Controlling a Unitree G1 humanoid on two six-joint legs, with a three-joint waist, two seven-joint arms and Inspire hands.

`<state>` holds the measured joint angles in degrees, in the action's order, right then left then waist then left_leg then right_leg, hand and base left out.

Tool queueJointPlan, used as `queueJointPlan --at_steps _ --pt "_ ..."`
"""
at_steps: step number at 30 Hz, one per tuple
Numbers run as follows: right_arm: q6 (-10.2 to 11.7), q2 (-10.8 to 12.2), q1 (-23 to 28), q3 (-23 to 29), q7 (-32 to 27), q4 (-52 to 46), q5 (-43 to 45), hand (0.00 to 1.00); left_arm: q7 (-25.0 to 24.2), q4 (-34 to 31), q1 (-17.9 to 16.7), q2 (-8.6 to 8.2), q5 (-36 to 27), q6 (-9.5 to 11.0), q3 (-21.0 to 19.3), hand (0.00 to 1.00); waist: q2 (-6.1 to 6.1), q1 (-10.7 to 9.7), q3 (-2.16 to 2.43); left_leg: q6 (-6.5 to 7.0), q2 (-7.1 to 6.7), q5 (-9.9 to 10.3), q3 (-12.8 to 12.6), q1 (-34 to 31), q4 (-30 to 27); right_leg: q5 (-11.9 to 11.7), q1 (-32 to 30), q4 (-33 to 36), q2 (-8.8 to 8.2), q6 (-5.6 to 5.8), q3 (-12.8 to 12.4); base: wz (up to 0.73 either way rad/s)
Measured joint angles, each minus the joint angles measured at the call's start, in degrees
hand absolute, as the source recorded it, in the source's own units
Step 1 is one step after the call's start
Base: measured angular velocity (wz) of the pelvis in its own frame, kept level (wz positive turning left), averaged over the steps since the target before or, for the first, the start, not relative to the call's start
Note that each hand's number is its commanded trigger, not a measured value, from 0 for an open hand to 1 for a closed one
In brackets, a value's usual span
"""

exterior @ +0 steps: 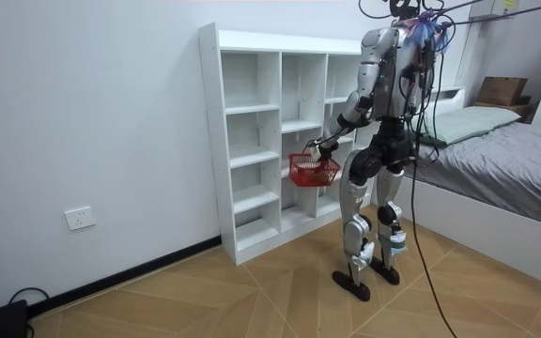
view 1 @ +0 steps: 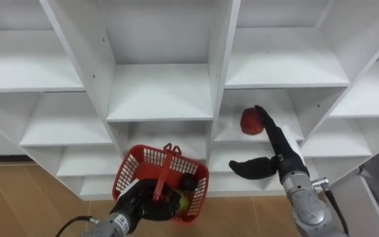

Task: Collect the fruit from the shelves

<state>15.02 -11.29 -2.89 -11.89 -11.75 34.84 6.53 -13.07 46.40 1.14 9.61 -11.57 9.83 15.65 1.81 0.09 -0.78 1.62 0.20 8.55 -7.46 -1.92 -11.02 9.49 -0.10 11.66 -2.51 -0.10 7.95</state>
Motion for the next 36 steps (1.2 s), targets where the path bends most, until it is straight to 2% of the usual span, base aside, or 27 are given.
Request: queueJointPlan --at_steps 7,11,21,26,33,36 --pt "-0.1 -0.3 0.0 3.6 -1.9 0.5 -1.4 0.0 0.0 -2.1 -3.8 0.27 1.1 0.0 -3.0 1.0 0.57 -0.8 0.16 0.0 -0.08 0.0 0.2 0.2 -0.2 0.1 0.3 0.0 -0.12 0.04 0.2 0.0" --pt "0.1 -0.6 -0.3 5.7 -2.7 2.5 -1.8 0.0 -0.3 -2.5 -4.7 0.45 1.1 0.0 -4.4 1.0 1.0 -1.1 0.31 0.01 -0.1 0.0 0.5 0.5 -0.3 0.1 0.4 0.0 -0.21 0.02 0.2 0.0" --pt "-0.1 -3.7 -0.4 8.7 -5.0 3.5 -4.0 0.0 -1.2 -2.5 -5.4 0.91 1.0 -0.1 -6.2 1.0 1.83 -1.0 0.27 0.01 -0.58 0.0 1.8 2.2 -0.4 0.8 2.4 0.2 -0.43 0.02 1.5 0.06" --pt "-0.7 -5.3 -4.0 8.7 -6.2 6.2 -7.3 0.0 -1.3 -2.5 -6.4 1.52 1.0 -0.8 -5.5 1.0 1.88 -0.9 0.22 0.0 -0.61 0.0 2.3 0.4 -1.0 0.9 1.0 0.9 -0.46 -0.06 2.0 0.05" --pt "-0.2 -6.4 -10.5 8.7 -8.3 11.5 -8.5 0.0 -1.6 -2.5 -4.9 3.89 1.1 -1.1 -4.8 1.0 2.46 -1.2 -0.25 0.06 0.1 0.1 2.3 -5.9 -4.4 0.7 -4.9 3.8 -0.47 -0.46 1.9 -0.02" --pt "-0.2 -7.6 -14.9 8.7 -9.3 15.1 -8.8 0.0 -2.4 -2.2 -3.6 4.57 1.1 -1.2 -2.9 1.0 2.25 -0.7 -0.86 0.1 0.39 0.1 2.1 -8.8 -6.0 0.5 -8.1 5.2 -0.49 -0.76 1.8 -0.05"
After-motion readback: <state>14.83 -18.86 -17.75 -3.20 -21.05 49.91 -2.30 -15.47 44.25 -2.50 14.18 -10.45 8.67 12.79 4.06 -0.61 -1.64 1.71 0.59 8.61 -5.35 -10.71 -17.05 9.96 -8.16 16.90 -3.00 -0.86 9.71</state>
